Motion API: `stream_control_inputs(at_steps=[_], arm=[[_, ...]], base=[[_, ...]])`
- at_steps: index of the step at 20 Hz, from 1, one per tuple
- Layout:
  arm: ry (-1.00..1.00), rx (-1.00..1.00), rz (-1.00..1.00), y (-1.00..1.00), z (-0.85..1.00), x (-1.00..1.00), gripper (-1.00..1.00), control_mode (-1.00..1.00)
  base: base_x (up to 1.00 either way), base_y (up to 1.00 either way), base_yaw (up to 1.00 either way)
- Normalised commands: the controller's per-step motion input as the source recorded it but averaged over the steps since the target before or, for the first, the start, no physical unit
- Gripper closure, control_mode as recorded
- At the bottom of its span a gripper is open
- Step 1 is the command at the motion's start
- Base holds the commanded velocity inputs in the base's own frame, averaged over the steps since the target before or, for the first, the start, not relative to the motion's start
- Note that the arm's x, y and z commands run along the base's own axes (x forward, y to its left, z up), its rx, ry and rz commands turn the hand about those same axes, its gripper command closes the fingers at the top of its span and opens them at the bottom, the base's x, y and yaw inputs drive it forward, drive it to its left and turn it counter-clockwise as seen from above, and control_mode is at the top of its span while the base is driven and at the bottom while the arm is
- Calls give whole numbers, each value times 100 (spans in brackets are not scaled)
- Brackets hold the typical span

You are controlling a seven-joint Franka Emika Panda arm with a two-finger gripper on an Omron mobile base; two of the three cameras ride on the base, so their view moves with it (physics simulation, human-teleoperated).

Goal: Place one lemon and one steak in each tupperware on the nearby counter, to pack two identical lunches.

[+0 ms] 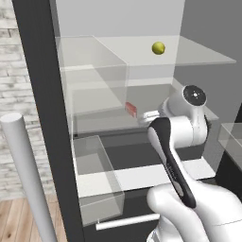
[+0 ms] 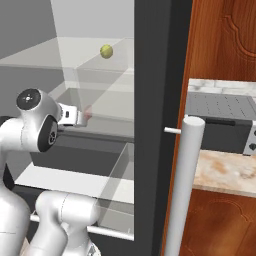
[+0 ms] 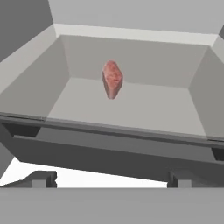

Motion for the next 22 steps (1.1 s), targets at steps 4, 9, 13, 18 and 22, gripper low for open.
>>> stream_control_inputs(at_steps=[4,9,13,18,22], arm=[[0,0,0,3,-8,65,-100,-100],[3,0,-1,6,-14,69,-100,-100],[3,0,0,9,-21,69,-100,-100],[4,0,0,12,-20,65,-100,-100],[5,0,0,12,-19,66,-100,-100]], base=[[0,0,0],[0,0,0],[0,0,0],[0,0,0],[0,0,0]])
